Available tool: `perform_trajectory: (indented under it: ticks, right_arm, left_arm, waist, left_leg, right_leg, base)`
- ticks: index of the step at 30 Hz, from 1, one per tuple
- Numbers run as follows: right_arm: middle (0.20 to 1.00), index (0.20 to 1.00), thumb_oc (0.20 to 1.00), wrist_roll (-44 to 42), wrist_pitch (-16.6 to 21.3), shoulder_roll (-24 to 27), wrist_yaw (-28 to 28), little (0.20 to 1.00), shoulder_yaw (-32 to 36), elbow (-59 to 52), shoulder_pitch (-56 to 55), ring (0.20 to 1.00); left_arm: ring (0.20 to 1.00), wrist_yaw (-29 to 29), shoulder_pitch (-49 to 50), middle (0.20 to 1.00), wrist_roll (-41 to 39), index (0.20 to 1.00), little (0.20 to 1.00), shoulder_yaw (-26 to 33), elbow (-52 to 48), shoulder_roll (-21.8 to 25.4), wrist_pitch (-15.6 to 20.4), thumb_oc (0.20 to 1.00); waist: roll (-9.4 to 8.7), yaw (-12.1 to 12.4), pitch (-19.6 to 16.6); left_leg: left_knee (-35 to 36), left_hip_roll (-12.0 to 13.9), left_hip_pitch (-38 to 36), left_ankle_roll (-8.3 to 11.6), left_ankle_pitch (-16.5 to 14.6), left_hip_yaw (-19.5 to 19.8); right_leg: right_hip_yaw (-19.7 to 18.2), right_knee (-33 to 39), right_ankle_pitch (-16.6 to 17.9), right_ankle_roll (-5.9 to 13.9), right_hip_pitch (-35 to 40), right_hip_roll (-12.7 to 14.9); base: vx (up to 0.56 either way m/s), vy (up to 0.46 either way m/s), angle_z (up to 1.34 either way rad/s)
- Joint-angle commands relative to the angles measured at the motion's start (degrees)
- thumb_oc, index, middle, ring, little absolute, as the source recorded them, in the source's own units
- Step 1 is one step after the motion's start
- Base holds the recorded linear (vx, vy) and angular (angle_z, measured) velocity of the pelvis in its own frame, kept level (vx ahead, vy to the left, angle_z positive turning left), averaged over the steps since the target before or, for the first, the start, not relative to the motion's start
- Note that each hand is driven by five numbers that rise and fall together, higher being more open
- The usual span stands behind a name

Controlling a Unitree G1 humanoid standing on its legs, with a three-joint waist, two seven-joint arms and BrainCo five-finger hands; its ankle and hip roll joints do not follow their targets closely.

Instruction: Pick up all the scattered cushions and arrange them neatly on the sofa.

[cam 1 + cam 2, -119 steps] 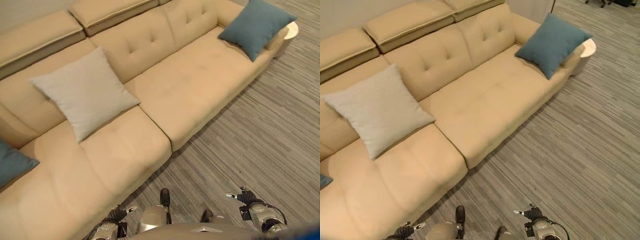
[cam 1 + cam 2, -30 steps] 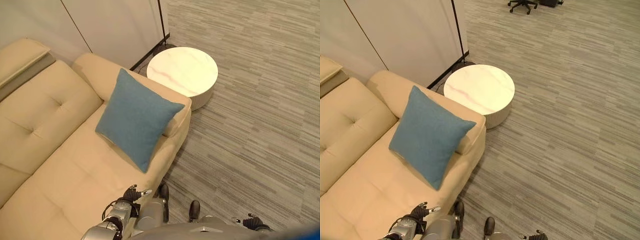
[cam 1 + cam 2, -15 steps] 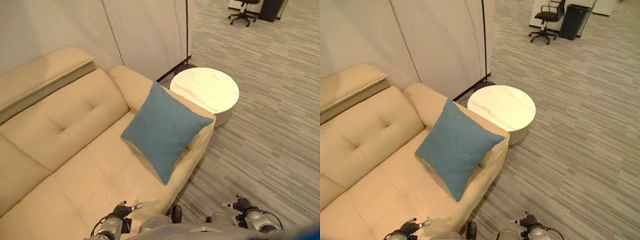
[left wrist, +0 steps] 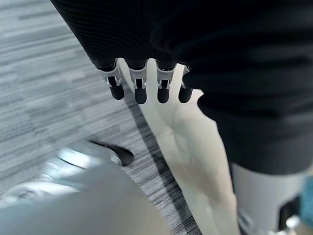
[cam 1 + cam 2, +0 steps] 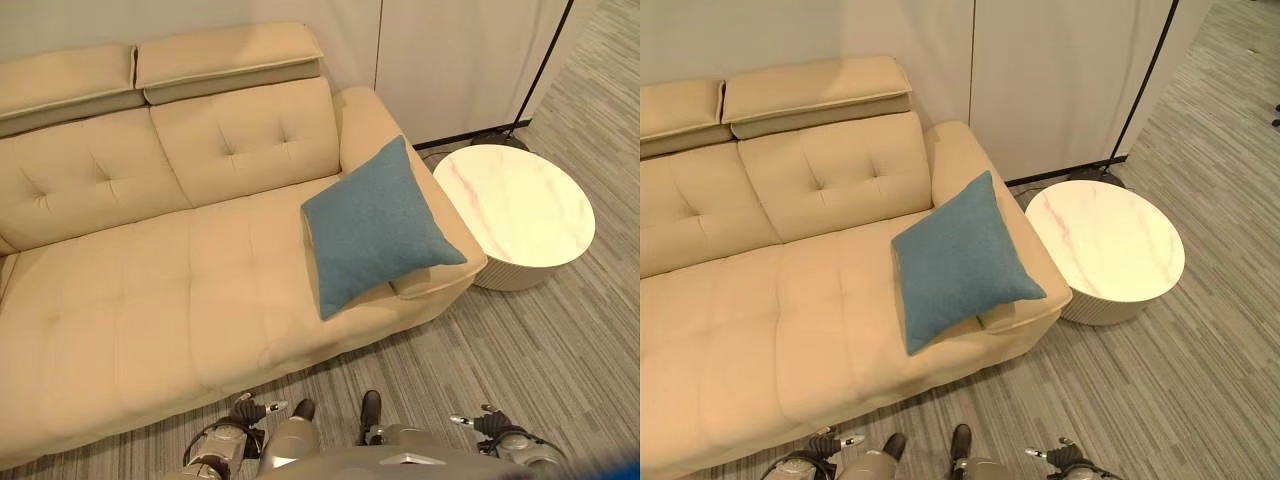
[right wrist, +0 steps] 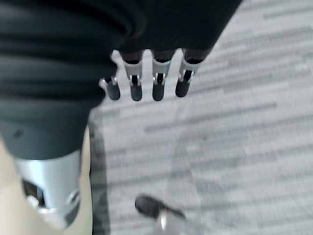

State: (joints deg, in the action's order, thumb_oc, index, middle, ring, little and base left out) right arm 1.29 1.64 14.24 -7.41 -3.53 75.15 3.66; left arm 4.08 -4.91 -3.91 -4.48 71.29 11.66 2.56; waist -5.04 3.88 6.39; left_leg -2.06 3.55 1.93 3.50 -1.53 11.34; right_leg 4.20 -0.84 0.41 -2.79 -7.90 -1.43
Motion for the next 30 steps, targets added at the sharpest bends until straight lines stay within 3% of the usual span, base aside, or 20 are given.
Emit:
perform_trajectory:
  ticks: [1,2,4,8,9,10,11,19,23,28,30]
  right_arm:
    - [1.0,1.0,1.0,-1.92,0.68,2.16,-0.88,1.0,2.14,-1.05,-2.16,1.0]
    - [1.0,1.0,1.0,-1.92,0.73,1.71,-0.94,1.0,2.13,-0.29,-2.26,1.0]
    - [1.0,1.0,1.0,-1.39,0.81,1.19,-0.96,1.0,1.26,-0.02,-2.08,1.0]
    - [1.0,1.0,1.0,-1.28,0.95,0.88,-0.93,1.0,1.33,0.16,-2.29,1.0]
    - [1.0,1.0,1.0,-8.65,0.0,4.39,4.13,1.0,6.25,-2.24,-3.11,1.0]
    - [1.0,1.0,1.0,-8.25,2.44,1.37,1.84,1.0,5.31,-4.7,-2.41,1.0]
    - [1.0,1.0,1.0,-8.27,1.34,-0.29,2.79,1.0,5.03,-6.21,-2.59,1.0]
    - [1.0,1.0,1.0,-5.72,1.62,-2.66,3.02,1.0,3.48,-6.51,-2.56,1.0]
    - [1.0,1.0,1.0,-5.21,1.47,-2.99,3.44,1.0,2.13,-7.66,-1.22,1.0]
    - [1.0,1.0,1.0,-5.03,1.61,-3.79,4.39,1.0,0.75,-8.83,-0.14,1.0]
    - [1.0,1.0,1.0,-4.74,1.84,-3.95,4.2,1.0,0.19,-8.59,-0.03,1.0]
  left_arm:
    - [1.0,-0.56,-2.85,1.0,-0.65,1.0,1.0,0.02,-1.13,-4.05,0.72,1.0]
    - [1.0,-0.66,-2.69,1.0,-0.55,1.0,1.0,0.04,-1.22,-3.89,0.74,1.0]
    - [1.0,-0.6,-2.37,1.0,-1.0,1.0,1.0,0.7,-1.81,-3.51,0.9,1.0]
    - [1.0,-0.71,-1.99,1.0,-1.05,1.0,1.0,1.16,-1.03,-3.68,0.81,1.0]
    - [1.0,-1.1,-1.06,1.0,-1.41,1.0,1.0,1.92,-0.05,-2.84,1.23,1.0]
    - [1.0,-1.25,-0.8,1.0,-0.38,1.0,1.0,1.85,0.02,-2.56,0.68,1.0]
    - [1.0,-1.38,-0.12,1.0,0.04,1.0,1.0,1.88,0.26,-3.12,0.5,1.0]
    - [1.0,-1.39,0.53,1.0,0.6,1.0,1.0,3.17,0.92,-4.25,0.54,1.0]
    - [1.0,-1.28,0.74,1.0,0.4,1.0,1.0,3.62,1.49,-4.28,0.62,1.0]
    - [1.0,-0.91,0.45,1.0,-0.62,1.0,1.0,4.67,2.23,-3.27,0.7,1.0]
    - [1.0,-0.82,0.5,1.0,-0.76,1.0,1.0,4.89,2.42,-3.14,0.76,1.0]
  waist:
    - [3.74,-2.56,-1.01]
    - [3.81,-2.85,-1.58]
    - [3.35,-1.83,-0.97]
    - [3.34,-1.48,-1.46]
    - [3.3,-2.14,-2.39]
    - [3.49,-1.87,-2.69]
    - [3.67,-1.81,-2.75]
    - [4.08,-0.74,-3.1]
    - [4.36,0.08,-2.38]
    - [5.26,0.37,0.03]
    - [5.05,0.15,0.22]
  left_leg:
    - [3.41,-0.34,-1.21,-0.94,-0.89,-5.8]
    - [3.25,-0.31,-1.69,-0.97,-1.21,-6.65]
    - [-0.98,-1.09,0.13,-0.9,-0.64,-4.69]
    - [0.19,-1.05,-0.25,-1.03,-0.53,-4.73]
    - [2.47,-0.78,-2.2,-1.17,-0.39,-4.98]
    - [3.56,-0.78,-3.12,-1.21,-0.31,-4.87]
    - [4.45,-0.9,-3.77,-1.26,-0.39,-4.92]
    - [6.86,-2.59,-5.44,-2.43,-1.49,-3.96]
    - [6.11,-4.18,-4.75,-3.65,-2.03,-3.62]
    - [3.6,-6.11,-3.69,-5.89,-3.12,-2.23]
    - [3.72,-6.5,-4.65,-6.08,-3.65,-1.74]
  right_leg:
    - [-0.85,-0.17,4.89,5.54,2.34,4.92]
    - [-0.63,0.14,4.62,5.27,3.2,4.58]
    - [-1.14,0.03,4.78,4.8,3.96,4.66]
    - [-1.02,0.61,4.64,4.79,4.87,4.73]
    - [-1.14,1.18,4.58,4.96,5.6,4.33]
    - [-1.08,1.32,4.39,4.89,5.92,4.26]
    - [-1.03,1.29,4.42,4.97,5.97,4.27]
    - [-2.26,1.21,5.09,6.02,5.53,5.12]
    - [-3.89,-0.61,6.04,6.78,3.72,6.3]
    - [-6.03,-13.98,7.38,7.49,-4.23,6.72]
    - [-5.61,-12.5,7.65,7.34,-5.54,6.47]
  base:
    - [0.12,-0.058,0.94]
    - [0.15,-0.068,0.64]
    - [0.1,-0.011,0.23]
    - [0.07,0.02,-0.01]
    - [0.13,0.047,-0.1]
    - [0.15,0.088,-0.17]
    - [0.07,0.09,-0.29]
    - [0.04,0.158,-0.11]
    - [-0.03,0.205,-0.32]
    - [-0.06,0.198,-0.35]
    - [0.08,0.039,-0.1]
